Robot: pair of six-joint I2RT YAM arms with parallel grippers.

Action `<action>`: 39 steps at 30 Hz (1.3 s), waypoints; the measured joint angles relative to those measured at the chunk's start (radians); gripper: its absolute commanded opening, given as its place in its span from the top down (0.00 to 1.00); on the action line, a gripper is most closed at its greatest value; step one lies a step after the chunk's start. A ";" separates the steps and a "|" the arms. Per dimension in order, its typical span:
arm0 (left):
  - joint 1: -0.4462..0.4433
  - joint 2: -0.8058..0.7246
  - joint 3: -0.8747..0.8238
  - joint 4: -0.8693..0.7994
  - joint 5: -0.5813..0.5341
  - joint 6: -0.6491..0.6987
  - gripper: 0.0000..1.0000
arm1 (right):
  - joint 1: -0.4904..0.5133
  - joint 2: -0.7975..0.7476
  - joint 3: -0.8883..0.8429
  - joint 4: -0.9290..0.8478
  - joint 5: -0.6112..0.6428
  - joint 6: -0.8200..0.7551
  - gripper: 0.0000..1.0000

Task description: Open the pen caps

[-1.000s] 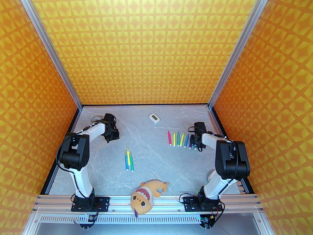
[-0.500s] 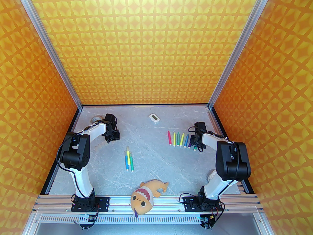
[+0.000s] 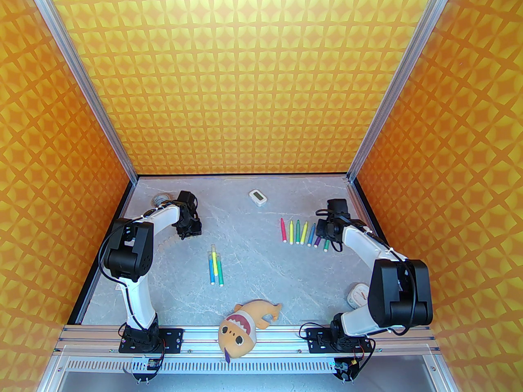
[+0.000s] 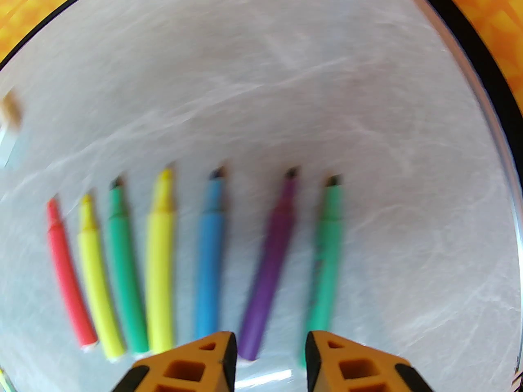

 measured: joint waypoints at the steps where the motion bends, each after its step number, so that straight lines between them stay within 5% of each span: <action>1: 0.000 0.000 0.000 0.000 0.000 0.001 0.80 | 0.012 -0.002 0.000 -0.005 -0.003 -0.002 0.65; 23: -0.007 0.000 0.001 -0.014 -0.007 0.000 0.70 | 0.122 -0.064 0.000 -0.048 -0.100 -0.010 0.64; 39: -0.019 -0.313 -0.166 0.127 -0.016 0.011 0.41 | 0.483 0.071 0.127 -0.064 -0.113 0.044 0.63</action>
